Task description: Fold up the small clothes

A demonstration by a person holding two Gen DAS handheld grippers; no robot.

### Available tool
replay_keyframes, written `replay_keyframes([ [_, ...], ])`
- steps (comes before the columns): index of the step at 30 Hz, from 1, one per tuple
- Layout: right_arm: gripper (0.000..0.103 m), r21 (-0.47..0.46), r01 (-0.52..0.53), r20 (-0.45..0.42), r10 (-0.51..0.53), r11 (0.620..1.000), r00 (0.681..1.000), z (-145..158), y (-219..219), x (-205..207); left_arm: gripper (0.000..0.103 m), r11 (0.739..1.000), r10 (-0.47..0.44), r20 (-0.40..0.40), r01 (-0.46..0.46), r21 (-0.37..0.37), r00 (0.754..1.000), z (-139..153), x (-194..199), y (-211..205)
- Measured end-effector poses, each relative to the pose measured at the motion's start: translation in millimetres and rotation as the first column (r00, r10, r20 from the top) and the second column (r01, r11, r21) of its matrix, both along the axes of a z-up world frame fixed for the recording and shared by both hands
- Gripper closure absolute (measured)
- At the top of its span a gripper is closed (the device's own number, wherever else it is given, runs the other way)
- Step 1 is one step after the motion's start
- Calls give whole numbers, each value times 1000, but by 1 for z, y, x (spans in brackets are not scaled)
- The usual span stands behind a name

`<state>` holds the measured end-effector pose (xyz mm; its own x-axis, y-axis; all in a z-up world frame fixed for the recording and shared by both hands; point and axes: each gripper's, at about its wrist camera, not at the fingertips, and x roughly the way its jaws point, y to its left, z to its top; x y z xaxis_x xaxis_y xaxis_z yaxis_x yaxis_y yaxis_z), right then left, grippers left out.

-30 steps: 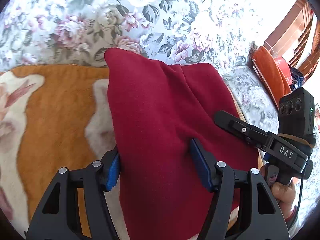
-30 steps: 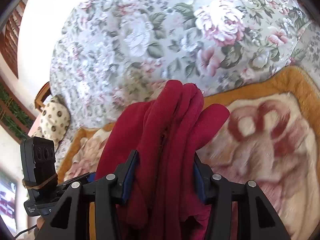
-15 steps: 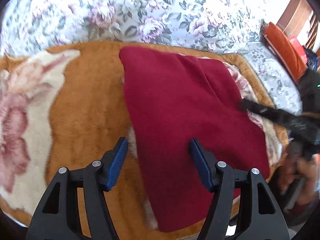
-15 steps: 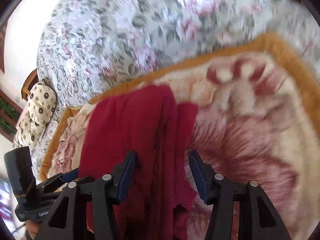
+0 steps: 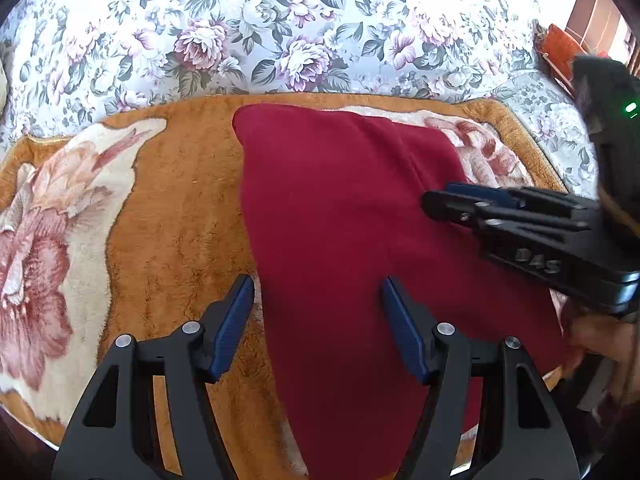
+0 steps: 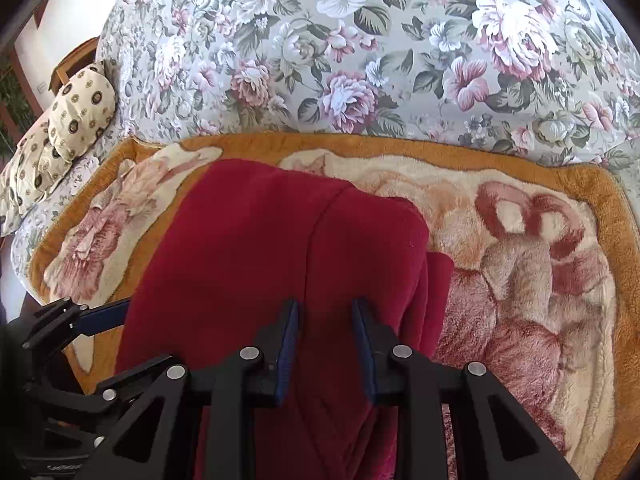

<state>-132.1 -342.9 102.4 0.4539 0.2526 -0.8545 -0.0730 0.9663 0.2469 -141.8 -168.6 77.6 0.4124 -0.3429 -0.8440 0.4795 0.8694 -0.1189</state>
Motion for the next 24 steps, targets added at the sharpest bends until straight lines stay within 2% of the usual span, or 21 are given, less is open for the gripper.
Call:
replay_keyframes([
  [3,78,-7,-5,26,5,1000,1000,24,-1,-15,36,1000,0,12,0,8,1000,-1,-1,0],
  [5,78,-7,-48,48,48,999,998,41,3,-32,36,1000,6,10,-6,1,1000,-2,-1,0],
  [8,78,-22,-111,46,112,994,993,48,13,-54,36,1000,13,19,-13,3,1000,-2,-2,1],
  [9,78,-61,-125,29,127,990,991,43,18,-62,36,1000,13,21,-13,2,1000,-2,-3,1],
  [12,77,-261,-129,-1,133,957,991,20,21,-80,33,1000,13,27,-13,-8,1000,-2,-6,1],
  [14,77,-179,-86,-6,86,980,996,8,8,-84,32,999,33,49,-33,-3,998,-3,-10,0],
  [17,77,-73,-22,14,23,997,1000,16,-6,-88,32,998,58,83,-59,7,995,-1,-14,-1],
  [21,76,2,21,79,-21,1000,997,41,-10,-100,32,997,77,96,-78,8,992,3,-17,1],
  [24,75,-3,-9,112,9,1000,994,52,1,-106,32,996,84,94,-85,9,992,5,-19,3],
])
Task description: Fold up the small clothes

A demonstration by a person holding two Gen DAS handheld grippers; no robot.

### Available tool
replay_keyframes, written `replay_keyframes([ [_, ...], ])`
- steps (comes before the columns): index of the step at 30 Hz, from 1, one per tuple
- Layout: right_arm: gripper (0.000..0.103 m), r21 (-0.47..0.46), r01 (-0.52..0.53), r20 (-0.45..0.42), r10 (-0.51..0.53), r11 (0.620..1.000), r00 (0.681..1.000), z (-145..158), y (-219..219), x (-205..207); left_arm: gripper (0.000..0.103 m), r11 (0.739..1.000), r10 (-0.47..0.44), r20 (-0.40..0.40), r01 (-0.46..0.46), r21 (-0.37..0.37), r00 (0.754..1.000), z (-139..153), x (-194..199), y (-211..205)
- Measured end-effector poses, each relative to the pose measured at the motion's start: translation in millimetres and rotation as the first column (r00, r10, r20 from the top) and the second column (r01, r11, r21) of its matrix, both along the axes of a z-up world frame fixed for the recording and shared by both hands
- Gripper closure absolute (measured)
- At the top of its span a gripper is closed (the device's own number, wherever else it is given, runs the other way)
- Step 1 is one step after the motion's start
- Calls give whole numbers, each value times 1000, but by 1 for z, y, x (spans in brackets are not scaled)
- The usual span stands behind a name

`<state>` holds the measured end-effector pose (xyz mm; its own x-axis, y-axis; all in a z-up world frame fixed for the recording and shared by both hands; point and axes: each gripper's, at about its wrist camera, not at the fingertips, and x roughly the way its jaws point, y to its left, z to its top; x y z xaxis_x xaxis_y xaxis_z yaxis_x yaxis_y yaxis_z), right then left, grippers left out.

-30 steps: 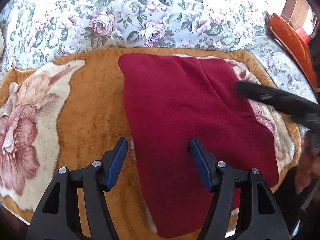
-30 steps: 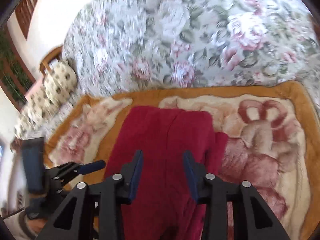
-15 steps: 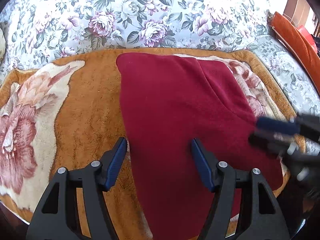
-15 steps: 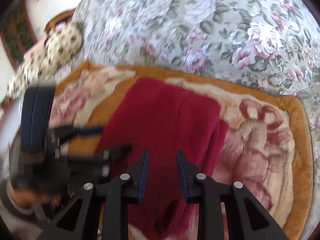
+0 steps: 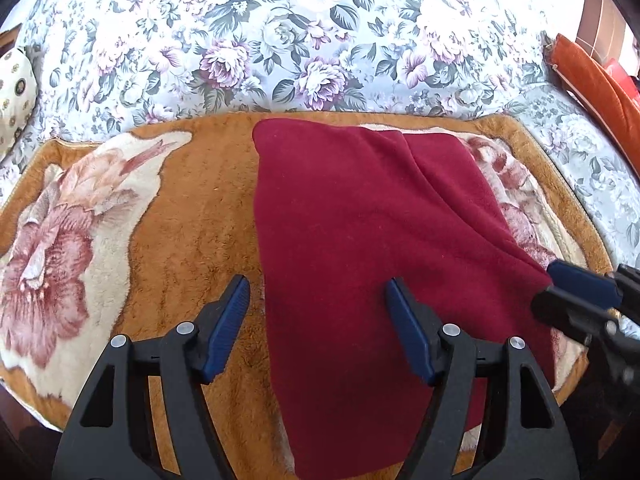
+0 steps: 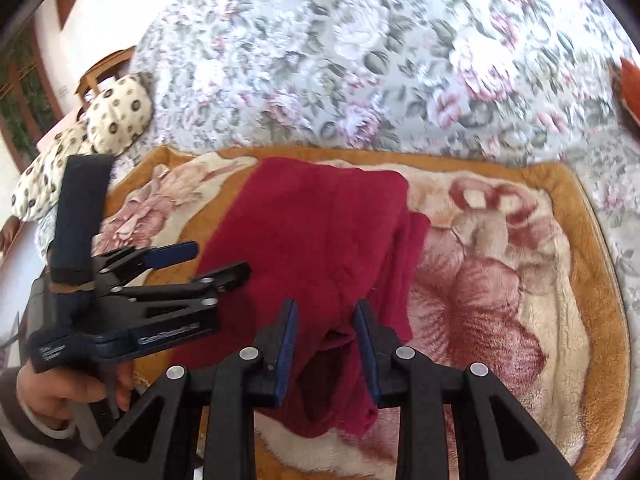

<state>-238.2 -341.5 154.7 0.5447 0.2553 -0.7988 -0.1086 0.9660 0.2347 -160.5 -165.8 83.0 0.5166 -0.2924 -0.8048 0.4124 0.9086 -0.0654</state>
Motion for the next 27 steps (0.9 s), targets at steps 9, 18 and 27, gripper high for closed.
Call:
replay_keyframes([
  [9,75,-50,4,70,0,999,998,20,8,-13,32,999,1,82,-4,39,997,15,-13,3],
  [18,75,-45,-10,-81,7,999,997,-27,13,-8,32,999,29,83,-32,39,996,22,-16,10],
  [27,64,-49,79,120,-73,996,990,33,8,-18,32,998,48,153,-52,20,987,39,-22,12],
])
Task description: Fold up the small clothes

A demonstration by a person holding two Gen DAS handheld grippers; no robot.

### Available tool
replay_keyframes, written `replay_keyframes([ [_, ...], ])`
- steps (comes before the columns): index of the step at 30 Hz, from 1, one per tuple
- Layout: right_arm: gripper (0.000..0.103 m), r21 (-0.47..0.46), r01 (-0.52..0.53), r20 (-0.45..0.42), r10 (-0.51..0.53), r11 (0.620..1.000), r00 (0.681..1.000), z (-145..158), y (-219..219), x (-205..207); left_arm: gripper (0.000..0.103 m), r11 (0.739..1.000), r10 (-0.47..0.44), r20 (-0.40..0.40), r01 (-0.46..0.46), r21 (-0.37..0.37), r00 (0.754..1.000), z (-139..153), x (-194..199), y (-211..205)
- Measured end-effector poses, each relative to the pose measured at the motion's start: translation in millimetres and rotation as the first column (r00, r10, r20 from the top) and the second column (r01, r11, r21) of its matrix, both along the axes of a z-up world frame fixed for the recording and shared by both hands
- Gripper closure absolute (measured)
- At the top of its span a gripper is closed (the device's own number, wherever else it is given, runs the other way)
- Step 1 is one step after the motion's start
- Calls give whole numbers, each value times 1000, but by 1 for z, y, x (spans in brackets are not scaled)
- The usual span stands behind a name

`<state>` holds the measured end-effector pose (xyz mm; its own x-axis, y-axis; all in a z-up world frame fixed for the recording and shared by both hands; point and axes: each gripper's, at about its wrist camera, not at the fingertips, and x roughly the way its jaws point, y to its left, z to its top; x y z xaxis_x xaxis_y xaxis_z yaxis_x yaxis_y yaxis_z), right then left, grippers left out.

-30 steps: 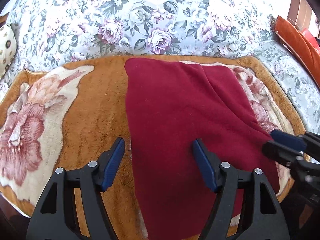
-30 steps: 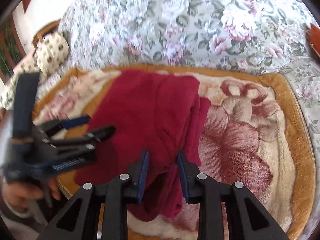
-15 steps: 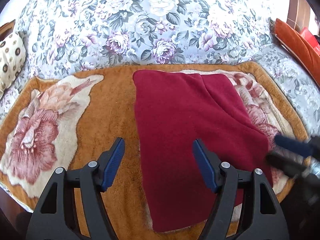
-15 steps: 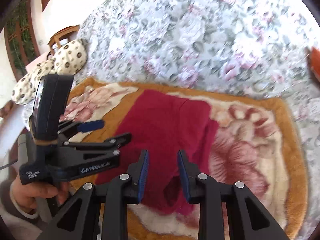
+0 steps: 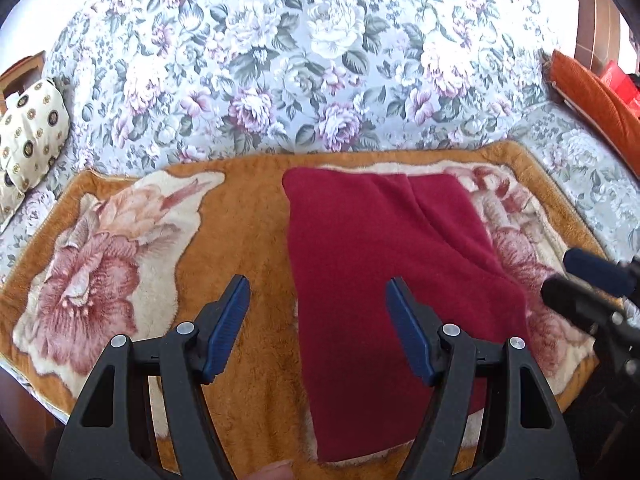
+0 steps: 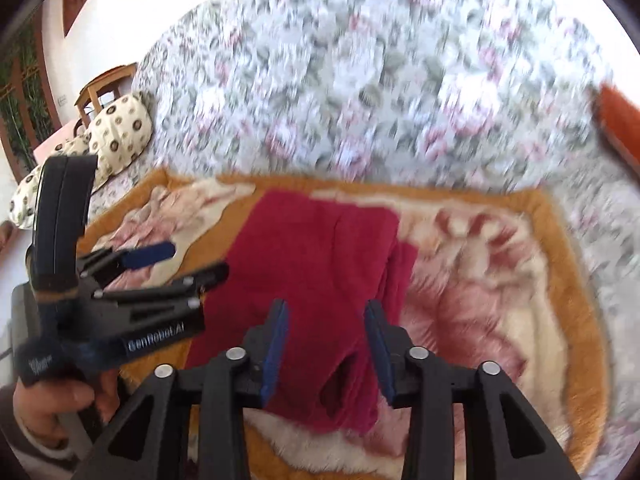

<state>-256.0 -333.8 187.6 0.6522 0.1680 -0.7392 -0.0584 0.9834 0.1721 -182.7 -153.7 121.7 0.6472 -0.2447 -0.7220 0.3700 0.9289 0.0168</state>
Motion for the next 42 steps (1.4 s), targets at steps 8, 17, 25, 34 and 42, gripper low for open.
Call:
replay_keyframes([
  [8,60,12,71,66,-72,997,995,18,1,1,32,999,19,45,-18,-26,999,15,-7,5],
  [17,59,7,60,49,-60,998,997,13,8,2,32,999,29,51,-27,-34,998,17,-10,8],
  [25,58,16,74,27,-74,997,997,7,9,5,32,999,34,52,-32,-33,998,15,-10,10],
  [34,57,23,73,12,-73,997,997,3,11,6,32,999,33,48,-32,-36,998,14,-10,12],
  [42,57,34,74,4,-75,997,997,1,12,7,32,999,32,47,-30,-34,998,13,-9,13],
])
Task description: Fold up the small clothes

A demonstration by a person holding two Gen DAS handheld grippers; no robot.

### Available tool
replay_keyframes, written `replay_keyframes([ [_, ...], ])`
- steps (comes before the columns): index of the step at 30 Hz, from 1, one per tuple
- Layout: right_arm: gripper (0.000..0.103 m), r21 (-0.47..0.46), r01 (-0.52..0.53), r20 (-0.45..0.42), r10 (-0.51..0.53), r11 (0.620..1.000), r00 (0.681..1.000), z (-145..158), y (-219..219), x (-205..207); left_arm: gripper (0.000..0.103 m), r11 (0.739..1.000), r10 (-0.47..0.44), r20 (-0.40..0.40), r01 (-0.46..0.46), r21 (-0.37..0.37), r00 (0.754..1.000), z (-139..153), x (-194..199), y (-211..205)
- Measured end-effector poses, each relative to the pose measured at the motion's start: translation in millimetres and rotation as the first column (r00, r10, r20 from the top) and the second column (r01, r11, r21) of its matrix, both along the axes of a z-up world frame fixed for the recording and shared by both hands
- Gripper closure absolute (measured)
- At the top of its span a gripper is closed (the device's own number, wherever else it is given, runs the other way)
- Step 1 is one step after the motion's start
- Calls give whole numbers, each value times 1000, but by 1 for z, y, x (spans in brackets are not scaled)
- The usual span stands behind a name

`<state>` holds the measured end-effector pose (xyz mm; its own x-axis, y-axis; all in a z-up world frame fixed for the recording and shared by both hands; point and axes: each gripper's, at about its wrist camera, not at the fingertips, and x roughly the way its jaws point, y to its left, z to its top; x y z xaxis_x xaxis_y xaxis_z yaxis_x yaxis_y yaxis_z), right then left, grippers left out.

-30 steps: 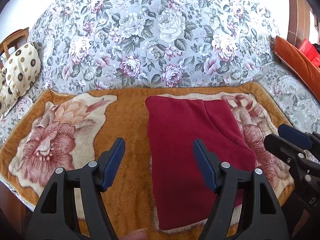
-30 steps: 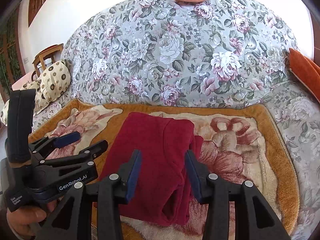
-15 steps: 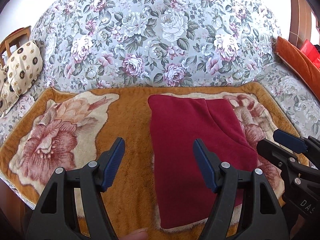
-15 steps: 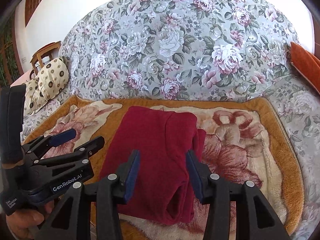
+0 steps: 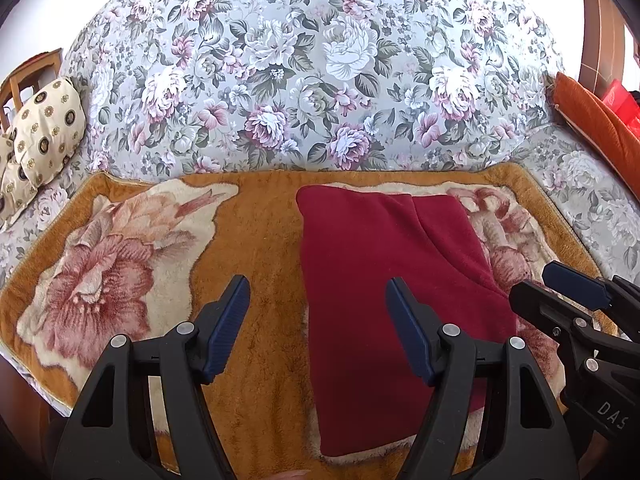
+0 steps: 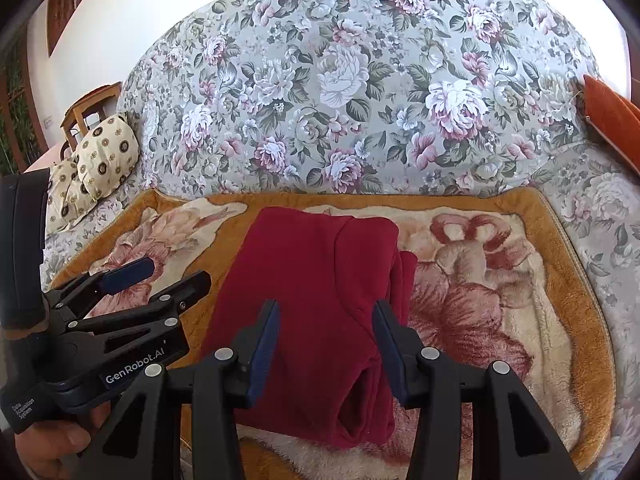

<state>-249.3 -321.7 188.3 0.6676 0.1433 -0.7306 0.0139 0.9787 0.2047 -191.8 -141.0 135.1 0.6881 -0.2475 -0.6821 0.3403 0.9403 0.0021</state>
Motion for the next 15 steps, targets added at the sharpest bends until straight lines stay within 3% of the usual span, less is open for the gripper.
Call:
replay_keyframes([
  [15,56,7,0,-23,0,1000,1000,-6,2,3,32,1000,2,-12,-2,3,1000,-6,0,-1],
])
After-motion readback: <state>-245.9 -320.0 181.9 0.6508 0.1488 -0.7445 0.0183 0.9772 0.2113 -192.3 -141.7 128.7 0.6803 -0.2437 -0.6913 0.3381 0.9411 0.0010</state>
